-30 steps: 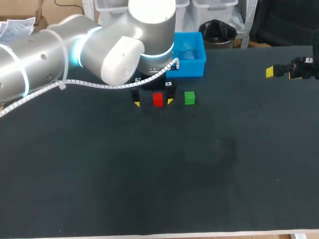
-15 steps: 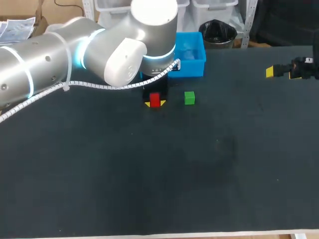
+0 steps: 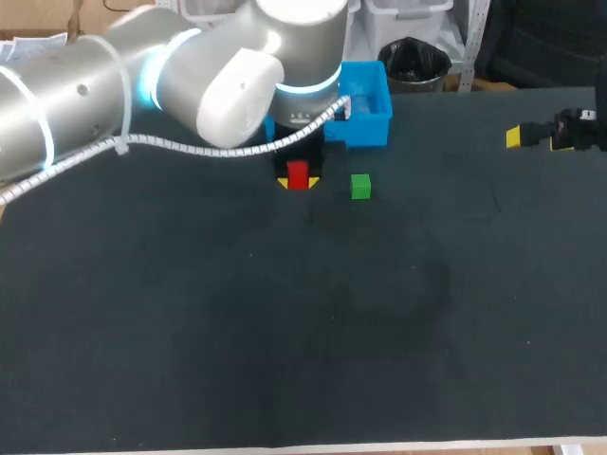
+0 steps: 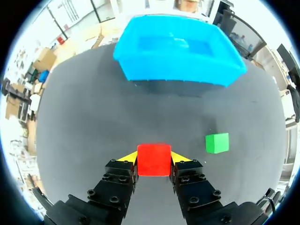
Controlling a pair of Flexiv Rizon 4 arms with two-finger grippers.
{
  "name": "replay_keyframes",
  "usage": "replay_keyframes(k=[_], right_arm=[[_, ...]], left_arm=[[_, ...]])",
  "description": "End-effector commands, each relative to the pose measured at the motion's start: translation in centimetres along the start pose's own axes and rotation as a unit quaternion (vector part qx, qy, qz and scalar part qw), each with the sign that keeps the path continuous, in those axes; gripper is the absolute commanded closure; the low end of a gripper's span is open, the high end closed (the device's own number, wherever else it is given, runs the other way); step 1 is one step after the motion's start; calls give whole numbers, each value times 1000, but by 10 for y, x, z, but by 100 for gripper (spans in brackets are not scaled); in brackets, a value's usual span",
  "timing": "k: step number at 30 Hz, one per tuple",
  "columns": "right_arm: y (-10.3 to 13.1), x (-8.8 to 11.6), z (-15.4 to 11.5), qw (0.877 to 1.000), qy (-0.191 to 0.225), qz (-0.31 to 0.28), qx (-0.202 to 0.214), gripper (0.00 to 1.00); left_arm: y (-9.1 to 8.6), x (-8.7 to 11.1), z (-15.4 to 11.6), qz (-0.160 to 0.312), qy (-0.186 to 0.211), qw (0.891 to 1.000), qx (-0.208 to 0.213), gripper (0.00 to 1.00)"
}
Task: Use the left arm to pick the red cube and place it into the blue plastic box first, then use the right arm to grasp the green cube and put it into the same blue plastic box after the first action is fully finished.
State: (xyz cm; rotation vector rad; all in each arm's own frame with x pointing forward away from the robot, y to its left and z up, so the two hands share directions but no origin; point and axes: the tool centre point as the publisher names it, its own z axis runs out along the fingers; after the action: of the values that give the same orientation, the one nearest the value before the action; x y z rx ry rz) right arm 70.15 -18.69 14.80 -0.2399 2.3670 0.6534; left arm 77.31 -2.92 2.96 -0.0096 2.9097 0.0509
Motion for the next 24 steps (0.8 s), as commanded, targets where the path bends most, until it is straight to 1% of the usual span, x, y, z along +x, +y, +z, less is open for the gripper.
replay_keyframes(k=[1, 8, 13, 20, 21, 24], right_arm=[[0, 0, 0, 1000, 0, 0, 1, 0], [0, 0, 0, 1000, 0, 0, 1, 0], [0, 0, 0, 1000, 0, 0, 1, 0], [0, 0, 0, 1000, 0, 0, 1, 0], [0, 0, 0, 1000, 0, 0, 1, 0], [0, 0, 0, 1000, 0, 0, 1, 0]], left_arm=[[13, -2, -27, 4, -1, 1000, 7, 100], [20, -16, -54, -1, -7, 1000, 12, 100], [18, -24, -69, 1, -16, 1000, 12, 100], [14, -37, -73, 4, -22, 1000, 17, 100], [13, -41, -75, 1, -24, 999, 25, 100], [13, -53, -77, -6, -33, 999, 34, 100]])
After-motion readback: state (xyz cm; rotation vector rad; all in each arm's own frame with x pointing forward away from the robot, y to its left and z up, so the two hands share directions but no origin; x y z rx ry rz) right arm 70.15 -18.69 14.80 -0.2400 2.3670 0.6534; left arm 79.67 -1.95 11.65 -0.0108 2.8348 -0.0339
